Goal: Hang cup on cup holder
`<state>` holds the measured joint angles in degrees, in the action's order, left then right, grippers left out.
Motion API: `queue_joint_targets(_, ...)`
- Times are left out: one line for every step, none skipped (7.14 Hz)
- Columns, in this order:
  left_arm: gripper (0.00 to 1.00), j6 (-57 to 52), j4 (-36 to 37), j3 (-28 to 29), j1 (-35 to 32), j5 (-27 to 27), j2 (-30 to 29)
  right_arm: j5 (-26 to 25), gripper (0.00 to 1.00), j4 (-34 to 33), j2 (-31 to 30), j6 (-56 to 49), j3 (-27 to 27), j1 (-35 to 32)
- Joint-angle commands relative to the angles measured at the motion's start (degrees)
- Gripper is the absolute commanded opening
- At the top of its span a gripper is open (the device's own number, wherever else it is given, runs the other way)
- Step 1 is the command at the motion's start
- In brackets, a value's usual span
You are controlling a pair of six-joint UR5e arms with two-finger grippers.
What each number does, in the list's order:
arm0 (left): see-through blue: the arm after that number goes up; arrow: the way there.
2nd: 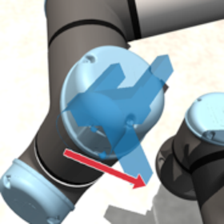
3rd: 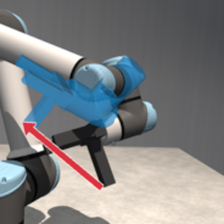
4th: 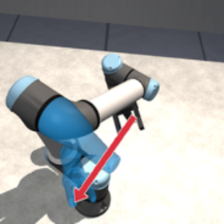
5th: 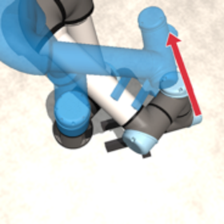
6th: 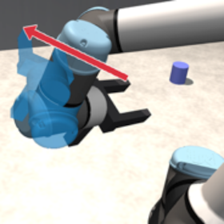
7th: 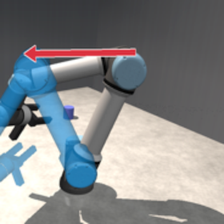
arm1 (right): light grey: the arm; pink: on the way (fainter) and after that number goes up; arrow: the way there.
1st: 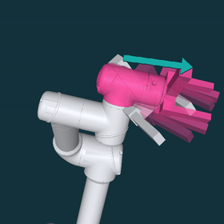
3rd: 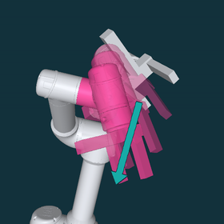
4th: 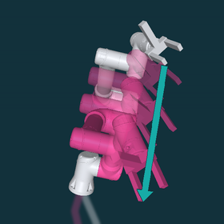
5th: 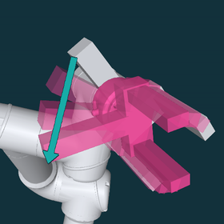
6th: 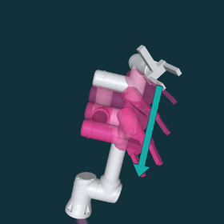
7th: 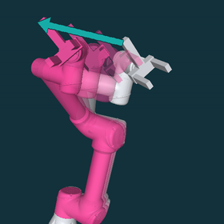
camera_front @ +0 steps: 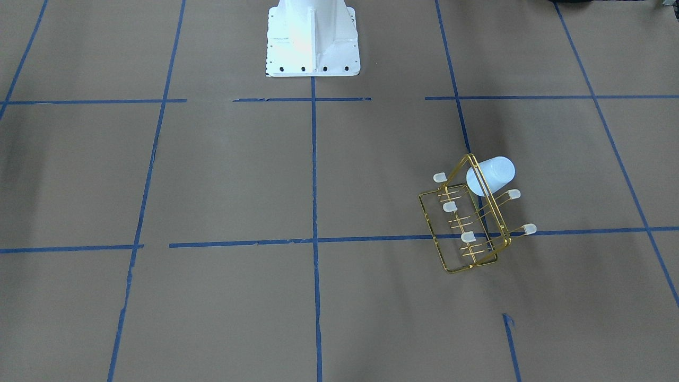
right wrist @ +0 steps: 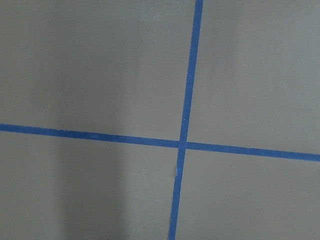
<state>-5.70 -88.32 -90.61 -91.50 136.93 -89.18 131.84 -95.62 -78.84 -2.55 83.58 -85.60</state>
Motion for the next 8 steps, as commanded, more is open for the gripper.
queue_joint_targets(1.00,0.07,-1.49,-0.18,0.18,0.18,0.06,0.00,1.00,0.00,-0.09,0.09,0.00,-0.01)
queue_joint_targets(1.00,0.07,-3.77,-0.35,0.09,0.18,0.32,0.00,1.00,0.00,-0.09,0.00,0.00,-0.01)
queue_joint_targets(1.00,0.07,-3.70,-0.44,0.09,0.10,0.41,0.00,1.00,0.00,-0.09,0.00,0.00,-0.01)
queue_joint_targets(1.00,0.07,-3.70,-0.53,0.09,0.01,0.41,0.00,1.00,0.00,-0.09,0.00,0.00,0.08)
queue_joint_targets(1.00,0.07,-3.79,-0.53,0.09,-0.25,0.41,0.00,1.00,0.00,-0.09,0.00,0.00,-0.01)
queue_joint_targets(1.00,0.07,-3.70,-0.53,0.09,-0.26,0.41,0.00,1.00,0.00,-0.09,0.00,0.00,-0.01)
queue_joint_targets(1.00,0.07,-3.70,-0.53,0.18,-0.34,0.41,0.00,1.00,0.00,-0.09,0.00,0.00,-0.01)
queue_joint_targets(1.00,0.07,-3.70,-0.53,0.09,-0.34,0.41,0.00,1.00,0.00,-0.09,0.00,0.00,-0.01)
